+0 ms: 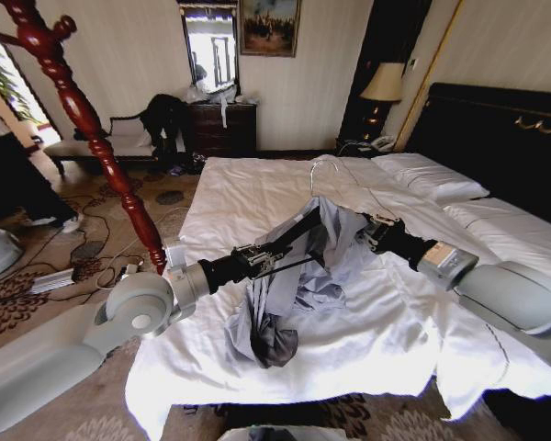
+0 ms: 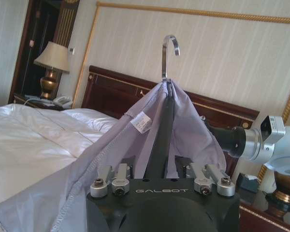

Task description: Pick up the clothes from the bed and hang them on the clothes hanger.

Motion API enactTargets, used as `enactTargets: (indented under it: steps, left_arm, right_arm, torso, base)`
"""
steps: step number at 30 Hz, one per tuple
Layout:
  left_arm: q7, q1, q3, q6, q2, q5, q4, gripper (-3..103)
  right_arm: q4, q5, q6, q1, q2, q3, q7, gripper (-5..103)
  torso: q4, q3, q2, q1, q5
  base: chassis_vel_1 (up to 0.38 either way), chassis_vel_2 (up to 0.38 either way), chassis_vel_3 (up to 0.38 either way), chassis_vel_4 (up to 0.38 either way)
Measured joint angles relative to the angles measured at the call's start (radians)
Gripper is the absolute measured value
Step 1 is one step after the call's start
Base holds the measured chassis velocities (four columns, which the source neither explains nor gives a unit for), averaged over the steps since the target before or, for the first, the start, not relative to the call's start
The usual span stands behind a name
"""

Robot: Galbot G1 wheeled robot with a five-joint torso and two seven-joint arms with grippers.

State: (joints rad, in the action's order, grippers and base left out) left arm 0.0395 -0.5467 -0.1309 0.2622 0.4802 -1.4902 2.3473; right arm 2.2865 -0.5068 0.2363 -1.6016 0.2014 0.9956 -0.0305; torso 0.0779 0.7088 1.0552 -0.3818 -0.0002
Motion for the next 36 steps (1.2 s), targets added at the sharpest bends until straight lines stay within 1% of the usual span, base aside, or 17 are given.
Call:
enactTargets:
  steps: [2, 3, 6, 7, 9, 11, 12, 14, 15, 16, 19, 20, 22, 24, 26, 28, 36]
  left_arm:
    - [0.001, -0.010, 0.037, 0.004, 0.002, -0.024, 0.008, 58]
    - [0.001, -0.010, 0.037, 0.004, 0.002, -0.024, 0.008, 58]
    - [0.003, -0.019, 0.070, 0.008, -0.004, -0.044, 0.021, 74]
    - [0.003, -0.022, 0.078, 0.008, -0.010, -0.045, 0.026, 74]
    - [0.003, -0.028, 0.101, 0.008, -0.020, -0.054, 0.037, 85]
    - [0.004, -0.030, 0.110, 0.008, -0.022, -0.057, 0.041, 85]
    - [0.006, -0.034, 0.129, 0.008, -0.026, -0.064, 0.046, 96]
    - [0.007, -0.052, 0.173, 0.008, -0.029, -0.071, 0.048, 98]
    - [0.007, -0.052, 0.173, 0.008, -0.029, -0.071, 0.048, 98]
    - [0.008, -0.067, 0.203, 0.008, -0.031, -0.079, 0.049, 100]
    - [0.009, -0.140, 0.330, 0.008, -0.038, -0.099, 0.050, 100]
    - [0.009, -0.140, 0.330, 0.008, -0.038, -0.099, 0.050, 100]
    - [0.013, -0.228, 0.457, 0.008, -0.047, -0.100, 0.053, 100]
    - [0.014, -0.248, 0.484, 0.008, -0.047, -0.100, 0.054, 100]
    - [0.016, -0.313, 0.552, 0.008, -0.046, -0.099, 0.057, 100]
    - [0.017, -0.359, 0.581, 0.006, -0.036, -0.088, 0.054, 100]
    - [0.024, -0.459, 0.614, -0.012, 0.020, -0.028, 0.011, 100]
  right_arm:
    - [-0.001, 0.002, -0.001, -0.004, 0.004, 0.004, 0.000, 22]
    - [-0.001, 0.002, -0.001, -0.004, 0.004, 0.004, 0.000, 22]
    - [-0.002, 0.009, -0.004, -0.008, 0.014, 0.005, 0.001, 21]
    - [-0.004, 0.011, -0.005, -0.009, 0.017, 0.005, 0.001, 21]
    - [-0.006, 0.016, -0.006, -0.015, 0.024, 0.007, 0.003, 21]
    - [-0.006, 0.017, -0.007, -0.017, 0.026, 0.008, 0.003, 20]
    - [-0.006, 0.019, -0.007, -0.021, 0.034, 0.011, 0.004, 20]
    - [-0.005, 0.019, -0.007, -0.022, 0.044, 0.013, 0.006, 20]
    - [-0.005, 0.019, -0.007, -0.022, 0.044, 0.013, 0.006, 20]
    - [-0.005, 0.019, -0.007, -0.021, 0.046, 0.013, 0.007, 20]
    - [-0.005, 0.018, -0.007, -0.019, 0.051, 0.013, 0.010, 20]
    - [-0.005, 0.018, -0.007, -0.019, 0.051, 0.013, 0.010, 20]
    - [-0.006, 0.018, -0.007, -0.021, 0.053, 0.014, 0.011, 20]
    - [-0.007, 0.018, -0.007, -0.021, 0.053, 0.014, 0.011, 20]
    - [-0.006, 0.018, -0.007, -0.021, 0.053, 0.016, 0.011, 20]
    - [-0.006, 0.016, -0.006, -0.019, 0.054, 0.018, 0.014, 20]
    - [0.006, 0.015, -0.003, -0.025, 0.075, 0.027, 0.015, 20]
  torso:
    - [-0.0001, 0.000, 0.000, 0.000, 0.0000]
    - [-0.0001, 0.000, 0.000, 0.000, 0.0000]
    - [0.0002, 0.000, 0.000, 0.000, 0.0001]
    - [0.0001, 0.000, 0.000, 0.000, 0.0001]
    - [-0.0001, 0.000, 0.000, 0.000, 0.0001]
    - [-0.0001, 0.000, 0.000, 0.000, 0.0001]
    - [-0.0001, 0.000, 0.000, 0.000, 0.0000]
    - [0.0003, 0.000, 0.000, 0.000, 0.0002]
    - [0.0003, 0.000, 0.000, 0.000, 0.0002]
    - [0.0003, 0.000, 0.000, 0.000, 0.0001]
    - [0.0000, 0.000, 0.000, 0.000, 0.0000]
    - [0.0000, 0.000, 0.000, 0.000, 0.0000]
    - [-0.0001, 0.000, 0.000, 0.000, 0.0001]
    - [-0.0001, 0.000, 0.000, 0.000, 0.0001]
    - [-0.0002, 0.000, 0.000, 0.000, 0.0001]
    - [0.0000, 0.000, 0.000, 0.000, 0.0001]
    - [0.0001, 0.000, 0.000, 0.000, 0.0001]
  base:
    - [0.000, 0.000, 0.000, 0.000]
    - [0.000, 0.000, 0.000, 0.000]
    - [0.000, 0.000, 0.000, 0.000]
    - [0.000, 0.000, 0.000, 0.000]
    - [0.000, 0.000, 0.000, 0.000]
    - [0.000, 0.000, 0.000, 0.000]
    - [0.000, 0.000, 0.000, 0.000]
    - [0.000, 0.000, 0.000, 0.000]
    - [0.000, 0.000, 0.000, 0.000]
    - [0.000, 0.000, 0.000, 0.000]
    - [0.000, 0.000, 0.000, 0.000]
    - [0.000, 0.000, 0.000, 0.000]
    - [0.000, 0.000, 0.000, 0.000]
    - [0.000, 0.000, 0.000, 0.000]
    - [0.000, 0.000, 0.000, 0.000]
    - [0.000, 0.000, 0.000, 0.000]
    - [0.000, 0.000, 0.000, 0.000]
